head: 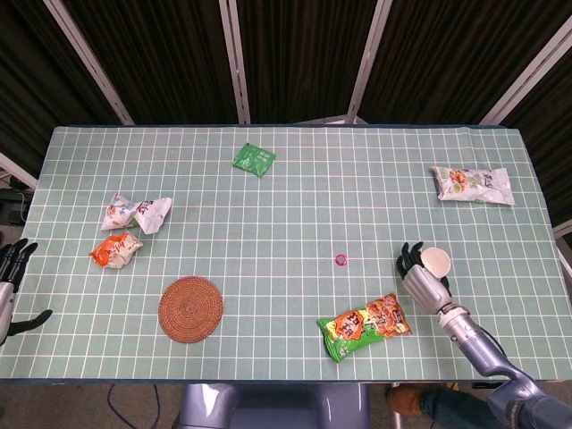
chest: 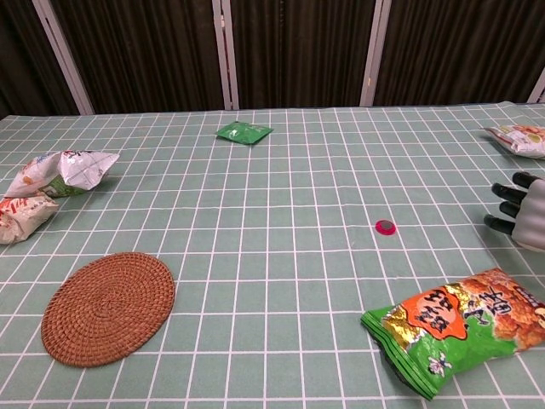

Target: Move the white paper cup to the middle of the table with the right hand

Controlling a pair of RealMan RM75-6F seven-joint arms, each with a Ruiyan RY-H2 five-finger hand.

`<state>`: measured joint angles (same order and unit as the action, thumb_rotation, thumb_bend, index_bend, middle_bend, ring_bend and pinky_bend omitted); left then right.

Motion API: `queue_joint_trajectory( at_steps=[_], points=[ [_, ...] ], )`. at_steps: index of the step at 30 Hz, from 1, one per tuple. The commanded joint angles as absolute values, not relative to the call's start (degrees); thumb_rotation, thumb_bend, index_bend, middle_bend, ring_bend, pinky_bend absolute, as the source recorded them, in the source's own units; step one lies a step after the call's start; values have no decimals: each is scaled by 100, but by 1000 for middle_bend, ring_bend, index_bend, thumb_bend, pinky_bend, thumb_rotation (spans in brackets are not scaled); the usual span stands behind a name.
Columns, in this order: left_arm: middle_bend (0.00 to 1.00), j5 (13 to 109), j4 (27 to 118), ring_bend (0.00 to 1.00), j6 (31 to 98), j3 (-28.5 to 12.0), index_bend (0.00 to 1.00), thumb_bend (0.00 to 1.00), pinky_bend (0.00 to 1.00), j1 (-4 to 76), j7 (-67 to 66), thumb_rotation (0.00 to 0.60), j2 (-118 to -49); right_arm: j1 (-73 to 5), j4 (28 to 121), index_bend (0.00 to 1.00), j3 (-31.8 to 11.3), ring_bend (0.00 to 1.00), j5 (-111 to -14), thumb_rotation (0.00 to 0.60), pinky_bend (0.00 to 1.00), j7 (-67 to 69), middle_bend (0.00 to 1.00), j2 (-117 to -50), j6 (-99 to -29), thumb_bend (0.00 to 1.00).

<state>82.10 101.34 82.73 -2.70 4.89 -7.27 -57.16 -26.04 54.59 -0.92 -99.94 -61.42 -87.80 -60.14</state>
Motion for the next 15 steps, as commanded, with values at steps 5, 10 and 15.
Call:
queue_joint_trajectory(
  at_steps=[5, 10, 15],
  points=[
    [0, 8191, 10135, 0, 8257, -267, 0, 0, 0, 497, -742, 600, -5720, -2729, 4973, 277, 129, 266, -10352, 600, 456, -5374, 429, -8891, -6526, 257],
    [0, 8189, 10145, 0, 8250, -257, 0, 0, 0, 498, -745, 600, -5720, -2801, 4980, 277, 146, 271, -10457, 600, 459, -4870, 428, -8863, -6867, 248],
    [0, 8195, 10165, 0, 8237, -248, 0, 0, 0, 504, -715, 600, -5702, -2997, 5639, 278, 60, 275, -10484, 600, 455, -3573, 428, -8657, -7235, 240]
  ],
)
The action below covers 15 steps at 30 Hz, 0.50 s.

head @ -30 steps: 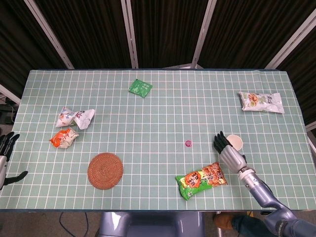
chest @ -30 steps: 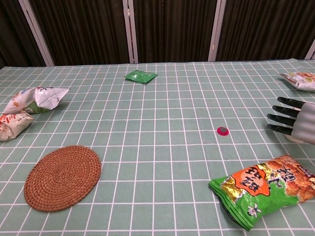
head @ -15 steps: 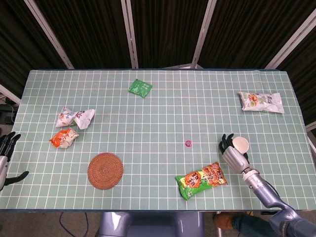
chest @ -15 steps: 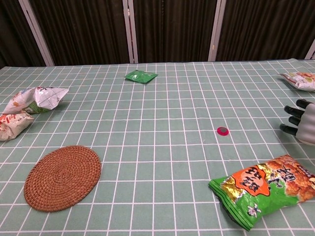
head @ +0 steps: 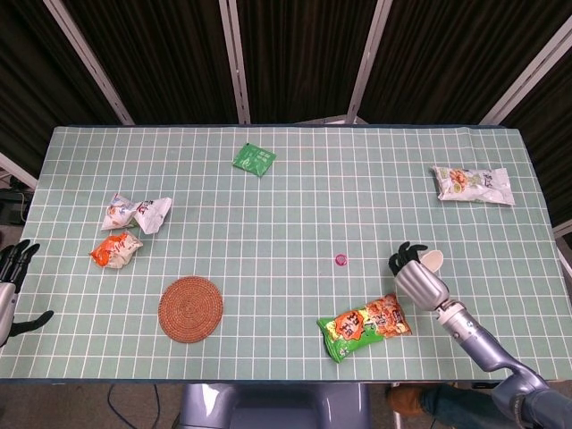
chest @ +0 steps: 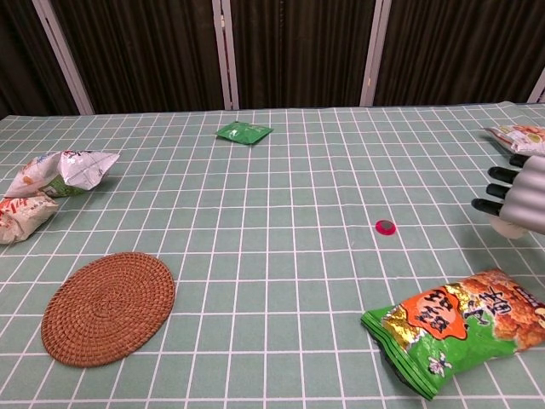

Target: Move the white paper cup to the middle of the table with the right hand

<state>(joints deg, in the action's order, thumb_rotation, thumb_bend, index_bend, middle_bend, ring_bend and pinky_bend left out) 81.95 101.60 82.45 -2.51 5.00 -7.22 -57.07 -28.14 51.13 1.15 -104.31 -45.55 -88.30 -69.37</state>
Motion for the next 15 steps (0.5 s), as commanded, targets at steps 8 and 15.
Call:
queue_joint_trajectory(
  at_steps=[8, 15],
  points=[
    [0, 8200, 10195, 0, 8198, -232, 0, 0, 0, 513, -617, 600, -5641, -3581, 6948, 278, -46, 274, -10109, 600, 435, -656, 428, -8304, -6674, 247],
    [0, 8174, 10192, 0, 8178, -235, 0, 0, 0, 517, -551, 600, -5604, -3905, 7209, 278, -72, 266, -9911, 600, 442, -162, 428, -8492, -6086, 247]
  ],
)
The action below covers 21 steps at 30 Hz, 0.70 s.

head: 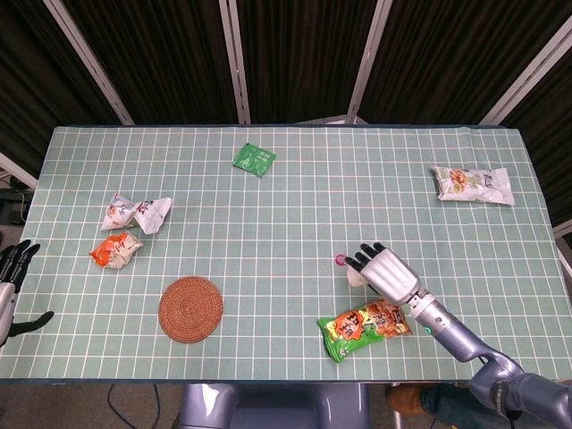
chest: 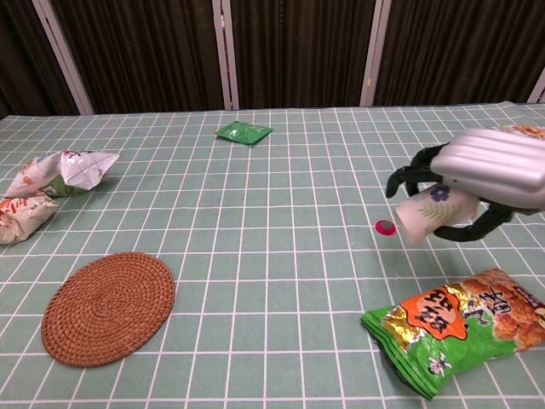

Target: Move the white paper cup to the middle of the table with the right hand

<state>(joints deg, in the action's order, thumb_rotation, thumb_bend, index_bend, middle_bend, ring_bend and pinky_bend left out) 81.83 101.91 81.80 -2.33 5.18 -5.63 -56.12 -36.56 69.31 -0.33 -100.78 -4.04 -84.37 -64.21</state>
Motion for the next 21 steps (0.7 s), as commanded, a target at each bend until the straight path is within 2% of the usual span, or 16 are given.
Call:
queue_joint_trajectory(
  at_steps=[1, 8, 10, 11, 13, 15, 18, 21],
  points=[
    [0, 8165, 10190, 0, 8177, -237, 0, 0, 0, 515, -540, 600, -5596, -3938, 7233, 278, -66, 266, -9894, 600, 442, -149, 428, -8545, -6015, 247],
    [0, 8108, 10162, 0, 8144, -244, 0, 0, 0, 521, -493, 600, -5574, -4101, 7118, 278, -74, 262, -9781, 600, 436, -261, 428, -8862, -5741, 248],
    [0, 8089, 10155, 0, 8132, -248, 0, 0, 0, 524, -476, 600, -5572, -4127, 7032, 278, -72, 260, -9757, 600, 408, -311, 428, -8946, -5699, 246],
    [0, 8083, 10153, 0, 8129, -252, 0, 0, 0, 527, -468, 600, -5570, -4136, 6981, 278, -72, 249, -9743, 600, 362, -341, 424, -8986, -5686, 240],
    [0, 8073, 10152, 0, 8124, -256, 0, 0, 0, 530, -456, 600, -5566, -4143, 6894, 230, -55, 161, -9706, 600, 198, -394, 351, -9041, -5646, 208],
    [0, 8072, 10149, 0, 8113, -254, 0, 0, 0, 535, -448, 600, -5563, -4162, 6900, 79, -4, 26, -9639, 600, 22, -458, 138, -9006, -5488, 123],
    [0, 8066, 10149, 0, 8095, -255, 0, 0, 0, 546, -447, 600, -5563, -4193, 7167, 1, 32, 0, -9438, 600, 0, -624, 9, -8800, -5162, 54],
    [0, 8076, 10162, 0, 8081, -250, 0, 0, 0, 555, -441, 600, -5557, -4177, 7580, 17, 4, 0, -9236, 600, 0, -1009, 0, -8523, -5007, 32]
  ],
)
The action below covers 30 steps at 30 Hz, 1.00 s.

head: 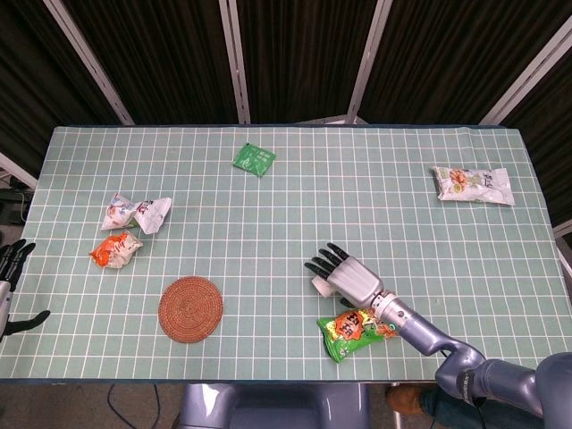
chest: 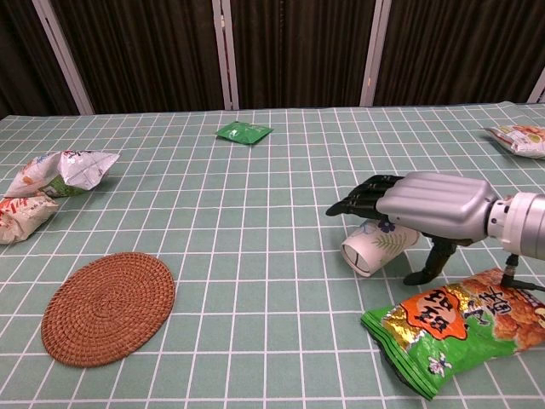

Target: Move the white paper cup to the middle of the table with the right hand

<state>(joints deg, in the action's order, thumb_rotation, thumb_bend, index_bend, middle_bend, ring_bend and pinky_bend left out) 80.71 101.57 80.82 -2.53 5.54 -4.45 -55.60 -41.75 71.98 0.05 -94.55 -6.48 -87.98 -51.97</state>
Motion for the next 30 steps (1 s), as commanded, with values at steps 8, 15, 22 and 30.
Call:
queue_joint_trajectory(
  at_steps=[8, 15, 22, 30],
  points=[
    [0, 8202, 10215, 0, 8137, -211, 0, 0, 0, 540, -426, 600, -5527, -3967, 8696, 0, 36, 0, -9185, 600, 0, -2877, 0, -7994, -5294, 32],
    [0, 8312, 10251, 0, 8209, -180, 0, 0, 0, 513, -381, 600, -5494, -3968, 9052, 0, 146, 0, -9423, 600, 0, -4435, 0, -8069, -5287, 40],
    [0, 8292, 10224, 0, 8223, -190, 0, 0, 0, 503, -315, 600, -5466, -4008, 9174, 9, 108, 0, -9150, 600, 0, -5469, 0, -8356, -4960, 54],
    [0, 8197, 10194, 0, 8163, -208, 0, 0, 0, 521, -306, 600, -5465, -4052, 9153, 0, 70, 0, -8732, 600, 0, -6441, 38, -8633, -4717, 67]
  ],
)
